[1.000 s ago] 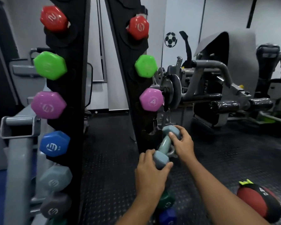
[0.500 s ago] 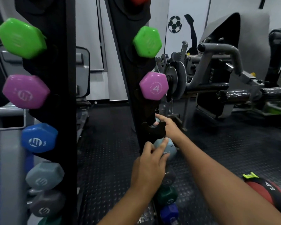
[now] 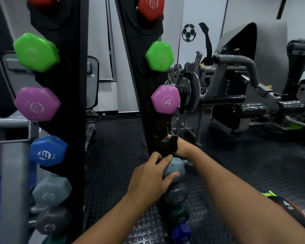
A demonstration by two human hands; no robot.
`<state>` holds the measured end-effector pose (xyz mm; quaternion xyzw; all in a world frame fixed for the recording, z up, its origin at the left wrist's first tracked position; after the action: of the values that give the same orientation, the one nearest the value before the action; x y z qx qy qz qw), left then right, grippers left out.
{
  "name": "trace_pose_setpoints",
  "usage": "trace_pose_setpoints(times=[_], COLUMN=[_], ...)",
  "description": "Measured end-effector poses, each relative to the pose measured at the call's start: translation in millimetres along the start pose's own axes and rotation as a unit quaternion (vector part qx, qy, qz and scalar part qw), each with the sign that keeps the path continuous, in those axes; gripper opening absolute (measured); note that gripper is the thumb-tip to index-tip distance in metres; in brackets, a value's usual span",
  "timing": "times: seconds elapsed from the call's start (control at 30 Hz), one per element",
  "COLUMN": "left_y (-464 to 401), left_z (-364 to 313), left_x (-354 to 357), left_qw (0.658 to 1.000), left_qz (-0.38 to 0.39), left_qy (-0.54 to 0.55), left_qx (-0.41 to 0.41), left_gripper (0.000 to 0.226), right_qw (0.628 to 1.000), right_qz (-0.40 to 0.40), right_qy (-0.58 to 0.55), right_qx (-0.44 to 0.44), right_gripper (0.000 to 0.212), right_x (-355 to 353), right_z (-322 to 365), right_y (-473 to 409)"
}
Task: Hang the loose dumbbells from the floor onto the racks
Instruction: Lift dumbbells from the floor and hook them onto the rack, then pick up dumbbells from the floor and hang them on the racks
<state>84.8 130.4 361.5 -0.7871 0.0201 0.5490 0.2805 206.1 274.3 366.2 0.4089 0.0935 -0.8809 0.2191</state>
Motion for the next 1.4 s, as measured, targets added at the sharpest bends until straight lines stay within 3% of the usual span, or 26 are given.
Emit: trace_pose_setpoints(times=[0.1,0.4,0.57,0.67,0.73,0.87,1.13,1.4], left_y=[-3.4,-0.2,23.3,39.9,48.4,76.8,166.7,233.2], left_z=[-1.1,-3.2,6.4,14.3,20.8,33.7,92.7,143.9], left_x=[-8.5,-29.3,-39.3,-47.7,-54.3,-48.3,40.3,151.8], left_qw=[0.998,0.989,0.988,0.984,0.983,0.980,0.949,0.900], left_qz=[0.039,0.134,0.134,0.144,0.140,0.142,0.230,0.313], left_qy=[-0.041,-0.056,-0.056,-0.063,-0.065,-0.059,-0.011,0.041], left_qx=[0.005,-0.028,-0.053,-0.079,-0.096,-0.123,-0.217,-0.301], left_gripper=[0.067,0.070,0.074,0.072,0.070,0.069,0.068,0.057], right_qw=[0.999,0.981,0.973,0.955,0.941,0.934,0.976,0.995], right_qz=[0.002,-0.045,-0.115,-0.198,-0.269,-0.353,-0.209,0.047], right_qy=[0.034,0.119,0.087,0.052,0.072,0.053,0.049,0.085], right_qx=[0.021,0.147,0.178,0.214,0.192,0.031,-0.040,0.031], right_gripper=[0.016,0.036,0.037,0.037,0.039,0.026,0.018,0.031], right_x=[-6.8,-22.5,-15.5,1.3,13.7,58.3,193.4,317.4], right_z=[1.8,19.8,31.9,43.9,62.7,106.0,82.2,-6.4], right_y=[8.2,70.1,110.4,140.6,159.5,192.8,184.3,139.9])
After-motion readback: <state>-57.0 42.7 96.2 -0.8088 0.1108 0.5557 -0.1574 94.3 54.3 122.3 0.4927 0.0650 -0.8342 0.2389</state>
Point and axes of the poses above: each hand's wrist, its own y-axis away from the middle knuckle, its own x-axis out of the palm, z = x × y, the point moved 8 cm from there along -y, towards the middle knuckle, and after that the axes turned 10 degrees about z, right-handed, at the moved point
